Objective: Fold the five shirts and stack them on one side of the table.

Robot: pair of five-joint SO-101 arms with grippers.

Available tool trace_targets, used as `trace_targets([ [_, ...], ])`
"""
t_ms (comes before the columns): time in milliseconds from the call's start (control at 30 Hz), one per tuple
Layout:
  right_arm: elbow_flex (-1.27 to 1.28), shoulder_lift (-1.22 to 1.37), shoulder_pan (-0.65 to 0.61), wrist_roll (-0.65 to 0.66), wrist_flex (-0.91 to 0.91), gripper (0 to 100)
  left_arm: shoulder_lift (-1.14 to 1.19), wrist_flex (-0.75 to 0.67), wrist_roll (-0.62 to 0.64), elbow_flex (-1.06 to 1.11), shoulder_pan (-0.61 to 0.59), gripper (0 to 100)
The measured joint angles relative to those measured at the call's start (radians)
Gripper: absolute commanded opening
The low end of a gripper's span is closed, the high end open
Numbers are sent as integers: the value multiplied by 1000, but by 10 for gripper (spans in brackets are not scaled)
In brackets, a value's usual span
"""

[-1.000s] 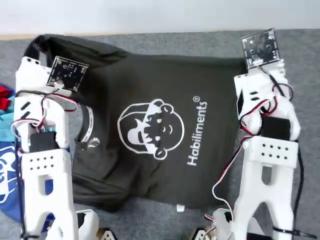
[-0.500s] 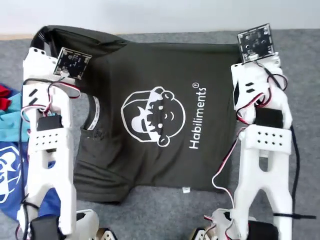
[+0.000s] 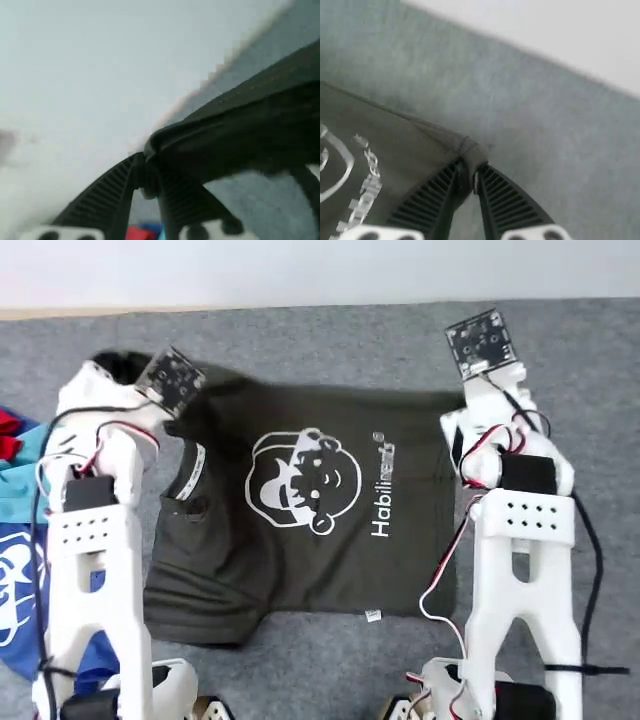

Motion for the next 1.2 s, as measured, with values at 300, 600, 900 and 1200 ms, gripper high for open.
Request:
trace_targets([
  [300, 0, -34, 0, 2, 269, 10, -117, 460, -219, -2, -61, 3],
  [600, 0, -138, 0, 8, 546, 10, -203, 789, -555, -2, -199, 3],
  [900, 98, -140, 0, 17, 698, 10, -210, 1026, -784, -2, -285, 3],
  [1200, 279, -140, 0, 46, 695, 10, -210, 1192, -882, -2, -333, 6],
])
